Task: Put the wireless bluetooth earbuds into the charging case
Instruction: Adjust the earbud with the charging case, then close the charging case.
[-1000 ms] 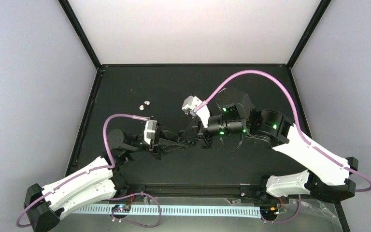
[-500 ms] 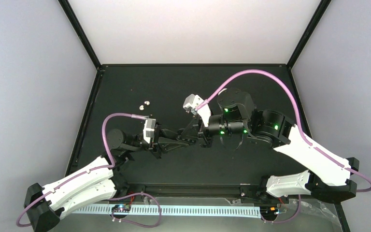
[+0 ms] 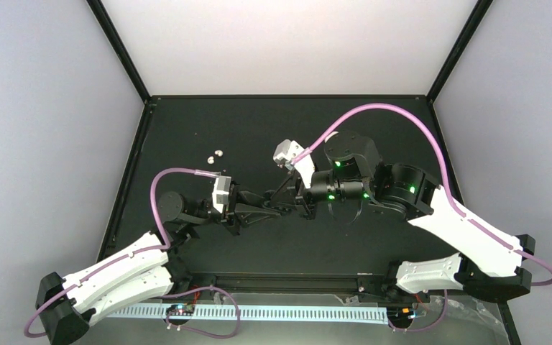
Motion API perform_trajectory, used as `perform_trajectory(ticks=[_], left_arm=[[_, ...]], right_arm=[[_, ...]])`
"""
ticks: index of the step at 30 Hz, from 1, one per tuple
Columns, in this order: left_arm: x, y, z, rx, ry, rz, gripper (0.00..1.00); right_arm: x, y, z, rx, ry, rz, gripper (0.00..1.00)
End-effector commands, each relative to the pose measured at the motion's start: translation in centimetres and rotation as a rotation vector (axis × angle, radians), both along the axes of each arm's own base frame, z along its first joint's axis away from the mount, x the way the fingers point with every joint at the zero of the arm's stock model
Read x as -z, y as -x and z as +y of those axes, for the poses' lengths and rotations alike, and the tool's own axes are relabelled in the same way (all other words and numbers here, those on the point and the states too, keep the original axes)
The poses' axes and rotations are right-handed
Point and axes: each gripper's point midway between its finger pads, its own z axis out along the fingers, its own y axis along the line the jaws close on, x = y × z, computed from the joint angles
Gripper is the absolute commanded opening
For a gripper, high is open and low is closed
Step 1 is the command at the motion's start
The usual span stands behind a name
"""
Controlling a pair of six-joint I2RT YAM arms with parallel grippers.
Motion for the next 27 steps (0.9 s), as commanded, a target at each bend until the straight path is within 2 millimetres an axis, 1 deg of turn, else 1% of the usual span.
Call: perform_trajectory(ticks=[1,3,5,7,12,14,16,18,19,22,25,27], left_arm=[[-2.9,0.8,0.8,-0.007,0.070,-0.081,0.02],[-2.9,0.8,0.8,-0.007,0.070,-0.082,0.02],[-2.8,0.8,0.8,-0.009,0.066,-0.082,0.01],[-2.6,0.7,0.8,-0.011,0.062,-0.080,0.02],[-2.1,0.6,0.7,-0.011,0.054,-0.071,0.02],[-2.0,0.7,0.7,-0.009,0.055,-0.069,0.02],[-1.9,0.7,0.8,-0.008,0.056,-0.067,0.01],[-1.8,0.8,0.8,-0.004,0.057,-0.065,0.02],[-1.8,0.9,0.9,-0.001,0.058,-0.067,0.02],[-1.9,1.1,1.1,0.003,0.064,-0.069,0.02],[-2.4,1.6,1.4,0.014,0.084,-0.084,0.02],[-2.7,2.0,1.7,0.027,0.100,-0.093,0.02]], right_arm=[[0.4,0.1,-0.4,0.004,0.035,0.000,0.12],[0.5,0.2,-0.4,-0.001,0.041,0.005,0.16],[0.0,0.3,-0.5,-0.001,0.026,0.005,0.22],[-1.2,0.5,-0.8,-0.004,-0.008,-0.001,0.27],[-5.8,1.4,-2.1,-0.018,-0.115,-0.023,0.42],[-7.1,1.2,-2.9,0.006,-0.140,-0.046,0.48],[-7.7,0.3,-3.8,0.061,-0.139,-0.084,0.52],[-7.6,-1.4,-4.8,0.154,-0.129,-0.115,0.54],[-7.1,-2.2,-5.1,0.192,-0.119,-0.122,0.54],[-5.1,-4.5,-5.6,0.295,-0.078,-0.115,0.54],[-3.0,-5.7,-5.5,0.325,-0.044,-0.084,0.54],[-2.1,-5.9,-5.2,0.311,-0.043,-0.065,0.54]])
